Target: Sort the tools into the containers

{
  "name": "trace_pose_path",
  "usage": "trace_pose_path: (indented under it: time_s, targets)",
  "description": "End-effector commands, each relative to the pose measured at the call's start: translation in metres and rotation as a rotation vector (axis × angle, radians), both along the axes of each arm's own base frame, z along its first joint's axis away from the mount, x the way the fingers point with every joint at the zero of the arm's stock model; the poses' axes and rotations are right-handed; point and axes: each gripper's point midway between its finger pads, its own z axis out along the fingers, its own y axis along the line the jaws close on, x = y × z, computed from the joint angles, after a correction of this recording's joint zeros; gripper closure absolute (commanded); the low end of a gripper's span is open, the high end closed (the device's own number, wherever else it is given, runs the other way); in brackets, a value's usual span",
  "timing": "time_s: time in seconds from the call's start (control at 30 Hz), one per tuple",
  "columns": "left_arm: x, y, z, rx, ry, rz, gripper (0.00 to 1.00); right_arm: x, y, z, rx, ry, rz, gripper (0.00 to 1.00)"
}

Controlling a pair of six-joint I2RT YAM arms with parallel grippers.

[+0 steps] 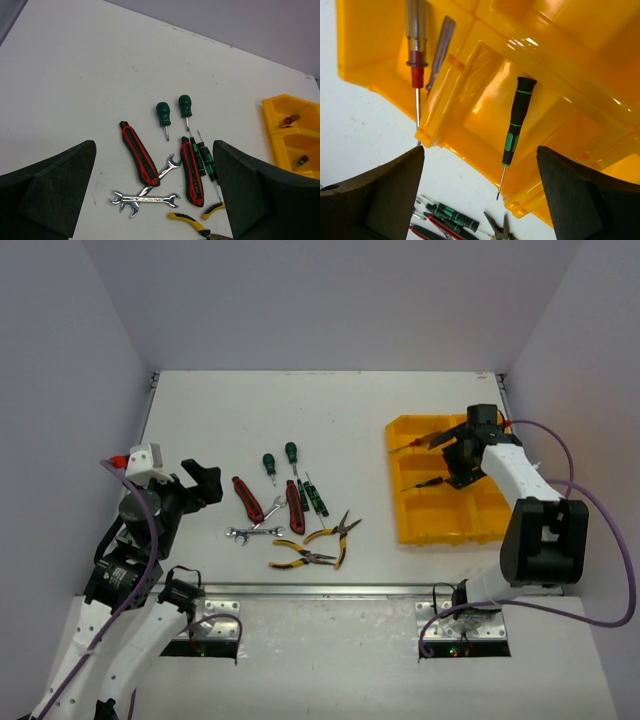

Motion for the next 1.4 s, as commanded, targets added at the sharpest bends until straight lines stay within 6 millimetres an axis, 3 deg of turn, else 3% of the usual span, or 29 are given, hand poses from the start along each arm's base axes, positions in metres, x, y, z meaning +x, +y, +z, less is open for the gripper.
trace_pose_path:
  time_s: [0.0,0.13,0.23,0.3,0.47,0.53,0.67,0.73,0.93,1.1,1.37]
  targets:
    - [0.004,-0.005,0.007,-0.012,-0.029,-0.018,0.00,0.016,-0.004,0.047,-0.078,-0.149,0.052,0.06]
    - [0.004,-0.006,0.006,-0.009,-0.024,-0.021,0.00,0.028,0.015,0.075,-0.131,-0.266,0.219,0.07]
    - [0.005,-0.006,0.005,-0.007,-0.019,-0.022,0.00,0.037,0.075,0.094,-0.204,-0.332,0.517,0.11]
    - [0.006,-0.007,0.004,-0.006,-0.014,-0.024,0.00,0.040,0.104,0.097,-0.274,-0.299,0.672,0.14]
    - [0.007,-0.007,0.002,-0.003,-0.007,-0.021,0.00,0.028,0.174,0.075,-0.390,-0.182,0.916,0.25]
    - [0.007,-0.007,0.003,-0.003,-0.008,-0.020,0.00,0.021,0.204,0.063,-0.383,-0.172,1.004,0.39]
    - [0.007,-0.007,0.002,-0.003,-0.006,-0.021,0.00,0.005,0.255,0.020,-0.394,-0.084,1.195,0.48]
    - [0.007,-0.007,0.003,-0.003,-0.008,-0.021,0.00,0.002,0.277,0.012,-0.416,-0.059,1.271,0.56]
    - [0.005,-0.006,0.005,-0.009,-0.021,-0.018,0.00,-0.008,0.303,-0.016,-0.453,-0.008,1.359,0.60]
    - [0.005,-0.007,0.006,-0.010,-0.025,-0.024,0.00,-0.020,0.307,-0.037,-0.460,0.056,1.415,0.67]
    - [0.003,-0.006,0.009,-0.013,-0.036,-0.023,0.00,-0.031,0.304,-0.065,-0.472,0.122,1.435,0.69]
